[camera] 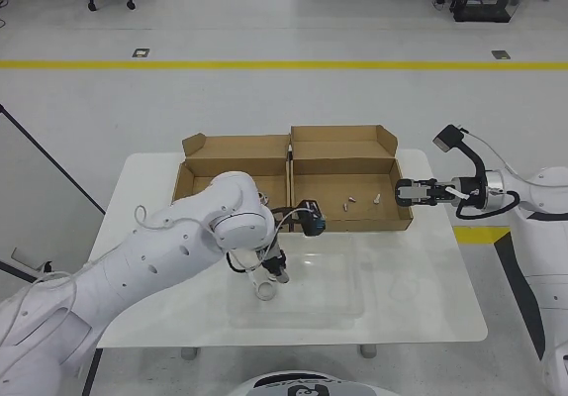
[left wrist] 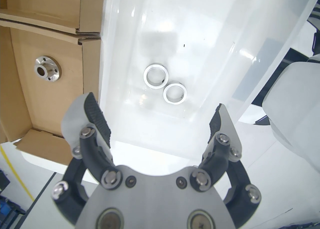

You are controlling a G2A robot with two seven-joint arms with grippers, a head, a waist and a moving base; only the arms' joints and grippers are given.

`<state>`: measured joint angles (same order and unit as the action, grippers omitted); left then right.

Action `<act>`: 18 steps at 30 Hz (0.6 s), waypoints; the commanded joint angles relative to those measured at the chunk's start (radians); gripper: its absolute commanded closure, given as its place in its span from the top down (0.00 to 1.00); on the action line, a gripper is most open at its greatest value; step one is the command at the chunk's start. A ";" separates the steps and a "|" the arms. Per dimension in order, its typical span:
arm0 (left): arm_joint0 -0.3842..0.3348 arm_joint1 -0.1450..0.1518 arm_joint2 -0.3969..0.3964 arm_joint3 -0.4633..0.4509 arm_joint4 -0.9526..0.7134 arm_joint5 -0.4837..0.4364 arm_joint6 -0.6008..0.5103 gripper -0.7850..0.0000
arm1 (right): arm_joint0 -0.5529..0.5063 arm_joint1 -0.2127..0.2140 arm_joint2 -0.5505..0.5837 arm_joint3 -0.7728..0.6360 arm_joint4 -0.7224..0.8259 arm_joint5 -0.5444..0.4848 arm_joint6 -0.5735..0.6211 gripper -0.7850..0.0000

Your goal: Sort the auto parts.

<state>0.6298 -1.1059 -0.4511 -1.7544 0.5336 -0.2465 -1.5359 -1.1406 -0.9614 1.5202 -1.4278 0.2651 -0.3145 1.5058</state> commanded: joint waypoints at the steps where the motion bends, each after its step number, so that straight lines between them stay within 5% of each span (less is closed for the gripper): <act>1: -0.045 -0.004 0.052 0.008 -0.049 0.002 0.000 1.00 | 0.000 0.000 0.000 0.000 0.000 0.000 0.000 1.00; 5: -0.119 -0.011 0.140 0.043 -0.112 0.023 0.000 1.00 | 0.000 0.000 0.000 0.000 0.000 0.000 0.000 1.00; 7: -0.132 -0.016 0.154 0.047 -0.151 0.017 0.000 0.84 | 0.000 0.000 0.000 0.000 0.000 0.000 0.000 1.00; 18: -0.121 -0.034 0.214 0.075 -0.100 -0.044 0.007 0.50 | 0.000 0.000 0.000 0.000 0.000 0.000 0.000 1.00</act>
<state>0.5053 -1.1384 -0.2420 -1.6848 0.4202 -0.2806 -1.5312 -1.1406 -0.9614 1.5202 -1.4278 0.2651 -0.3145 1.5058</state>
